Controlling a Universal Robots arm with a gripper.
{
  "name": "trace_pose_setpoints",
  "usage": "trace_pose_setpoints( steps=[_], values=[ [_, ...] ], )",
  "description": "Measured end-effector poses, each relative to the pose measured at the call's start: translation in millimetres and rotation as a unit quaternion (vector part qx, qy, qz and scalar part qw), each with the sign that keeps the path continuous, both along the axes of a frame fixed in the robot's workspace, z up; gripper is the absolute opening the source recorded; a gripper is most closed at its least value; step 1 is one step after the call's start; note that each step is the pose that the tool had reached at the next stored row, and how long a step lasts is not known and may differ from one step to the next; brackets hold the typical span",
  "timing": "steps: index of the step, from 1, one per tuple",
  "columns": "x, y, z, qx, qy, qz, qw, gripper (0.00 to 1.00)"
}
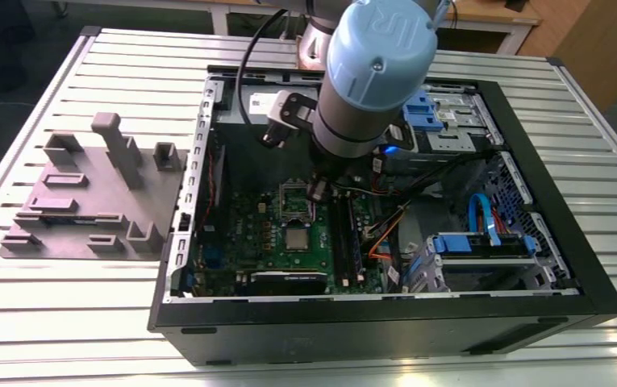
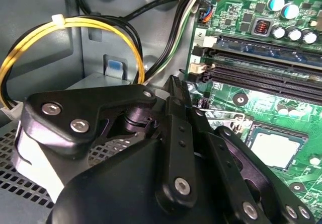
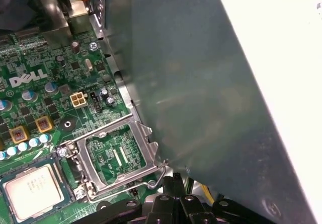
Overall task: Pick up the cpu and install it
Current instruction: 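Close the cpu cover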
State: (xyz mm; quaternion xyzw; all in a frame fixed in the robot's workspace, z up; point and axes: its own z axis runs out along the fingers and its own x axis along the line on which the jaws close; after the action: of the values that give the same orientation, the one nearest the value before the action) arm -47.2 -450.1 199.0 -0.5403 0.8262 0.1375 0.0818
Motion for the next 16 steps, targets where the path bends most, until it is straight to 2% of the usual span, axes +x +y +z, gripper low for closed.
trace_pose_setpoints(
  steps=[8,13,16],
  values=[
    [-1.3,1.2,-2.2,-0.0005,0.0001,0.0,1.0,0.1],
    [-1.6,1.2,-2.3,-0.007,0.0005,-0.001,0.99998,0.1],
    [-2.0,1.2,-2.2,-0.0094,0.0014,-0.002,0.99995,0.1]
  ],
)
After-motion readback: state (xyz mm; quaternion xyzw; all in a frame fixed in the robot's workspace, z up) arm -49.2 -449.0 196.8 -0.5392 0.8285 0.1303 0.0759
